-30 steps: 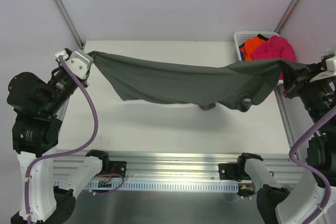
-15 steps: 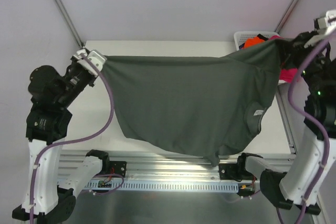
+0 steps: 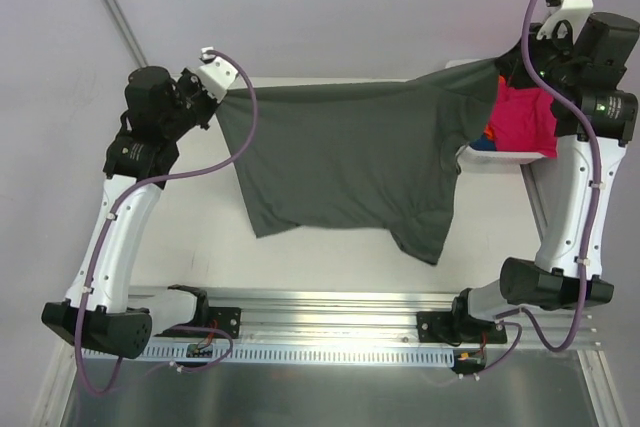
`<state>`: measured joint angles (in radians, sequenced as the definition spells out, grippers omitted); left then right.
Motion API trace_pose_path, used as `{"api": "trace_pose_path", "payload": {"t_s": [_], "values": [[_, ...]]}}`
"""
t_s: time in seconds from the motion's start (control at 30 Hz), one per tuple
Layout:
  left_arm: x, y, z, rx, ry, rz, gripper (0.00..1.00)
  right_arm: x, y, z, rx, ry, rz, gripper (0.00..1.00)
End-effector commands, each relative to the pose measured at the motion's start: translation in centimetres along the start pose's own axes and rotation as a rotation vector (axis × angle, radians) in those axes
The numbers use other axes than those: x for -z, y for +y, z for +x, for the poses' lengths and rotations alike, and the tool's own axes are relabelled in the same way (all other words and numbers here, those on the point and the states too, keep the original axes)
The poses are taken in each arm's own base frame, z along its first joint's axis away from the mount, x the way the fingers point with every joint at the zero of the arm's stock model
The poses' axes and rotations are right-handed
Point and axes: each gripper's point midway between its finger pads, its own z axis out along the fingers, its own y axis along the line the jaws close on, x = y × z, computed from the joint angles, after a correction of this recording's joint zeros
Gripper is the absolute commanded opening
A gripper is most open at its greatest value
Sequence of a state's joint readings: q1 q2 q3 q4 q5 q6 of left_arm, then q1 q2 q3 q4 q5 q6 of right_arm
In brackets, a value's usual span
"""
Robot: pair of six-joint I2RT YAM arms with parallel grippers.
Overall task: Fold and stack the t-shirts
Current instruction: Flatten the tshirt out
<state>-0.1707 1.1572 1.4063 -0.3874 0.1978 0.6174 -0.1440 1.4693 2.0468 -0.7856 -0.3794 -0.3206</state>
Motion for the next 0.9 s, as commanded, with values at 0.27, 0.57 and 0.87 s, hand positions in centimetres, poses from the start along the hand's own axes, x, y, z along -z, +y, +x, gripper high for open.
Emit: {"api": "trace_pose_path", "payload": {"t_s": [0.27, 0.57, 0.87], "values": [[8.0, 4.3, -7.9, -0.083, -0.229, -0.206, 0.0, 10.9, 4.3, -3.8, 0.138, -0.238, -0.003, 0.01], [14.6, 3.4, -9.2, -0.133, -0.31, -0.252, 0.0, 17.6, 7.0, -2.7, 0.206, -0.299, 0.001, 0.0], [14.9, 4.3, -9.7, -0.158, -0.292, -0.275, 0.0, 19.3, 7.3, -5.2, 0.266, -0.351, 0.019, 0.0]]}}
